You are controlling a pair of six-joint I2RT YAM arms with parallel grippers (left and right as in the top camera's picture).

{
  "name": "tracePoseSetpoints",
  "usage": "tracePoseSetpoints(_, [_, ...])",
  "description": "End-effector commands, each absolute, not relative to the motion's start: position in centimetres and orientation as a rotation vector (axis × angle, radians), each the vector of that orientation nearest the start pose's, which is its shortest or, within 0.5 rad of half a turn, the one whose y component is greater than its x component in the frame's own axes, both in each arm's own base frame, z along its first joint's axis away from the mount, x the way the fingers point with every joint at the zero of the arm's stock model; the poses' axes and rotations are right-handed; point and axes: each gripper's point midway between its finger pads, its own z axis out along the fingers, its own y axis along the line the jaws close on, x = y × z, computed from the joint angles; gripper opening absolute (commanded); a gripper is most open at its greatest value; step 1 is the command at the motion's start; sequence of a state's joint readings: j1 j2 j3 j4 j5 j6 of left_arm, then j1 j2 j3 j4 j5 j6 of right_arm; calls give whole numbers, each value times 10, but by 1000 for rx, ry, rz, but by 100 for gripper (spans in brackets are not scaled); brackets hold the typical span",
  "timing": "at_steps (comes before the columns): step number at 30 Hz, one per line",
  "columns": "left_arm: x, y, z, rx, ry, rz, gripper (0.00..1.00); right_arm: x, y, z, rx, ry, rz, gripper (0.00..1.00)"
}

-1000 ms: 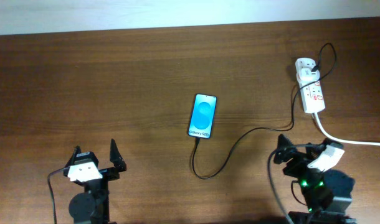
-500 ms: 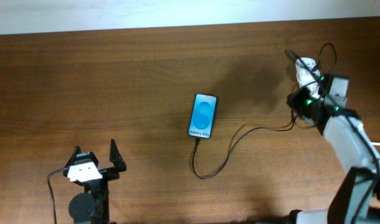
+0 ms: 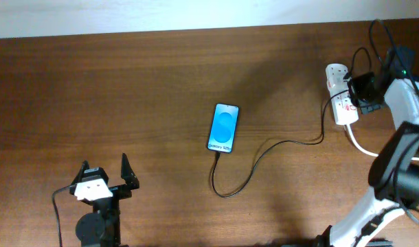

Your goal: Plug charger to phone and switch on socket

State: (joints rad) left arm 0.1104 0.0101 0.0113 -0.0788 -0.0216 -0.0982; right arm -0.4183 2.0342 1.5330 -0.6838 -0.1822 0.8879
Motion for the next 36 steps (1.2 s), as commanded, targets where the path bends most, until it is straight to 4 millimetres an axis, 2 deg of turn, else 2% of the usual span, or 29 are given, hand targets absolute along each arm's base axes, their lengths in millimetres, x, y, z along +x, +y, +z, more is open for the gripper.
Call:
tracePoseSetpoints(1, [244, 28, 156, -183, 1641, 7, 99, 463, -175, 47, 1682, 2264, 352, 4])
tracePoseSetpoints(6, [244, 28, 156, -183, 1641, 7, 100, 474, -179, 50, 1702, 2194, 375, 4])
tracePoseSetpoints(20, [244, 28, 156, -184, 1641, 7, 99, 481, -182, 46, 1714, 2158, 385, 4])
tracePoseSetpoints(21, [244, 28, 156, -184, 1642, 7, 99, 480, -182, 41, 1720, 2165, 384, 4])
tracePoseSetpoints(24, [244, 28, 156, -183, 1642, 7, 99, 476, -171, 2, 1767, 2236, 406, 4])
tracePoseSetpoints(26, [244, 28, 156, -183, 1642, 7, 99, 474, -165, -15, 1731, 2303, 375, 4])
tracePoseSetpoints(29, [244, 28, 156, -184, 1641, 7, 99, 474, -167, -9, 1705, 2312, 384, 4])
tracePoseSetpoints(34, [244, 28, 156, -184, 1642, 7, 99, 472, -184, 48, 1696, 2234, 417, 4])
tracePoseSetpoints(36, [244, 28, 156, -184, 1642, 7, 99, 473, -181, 51, 1685, 2238, 440, 4])
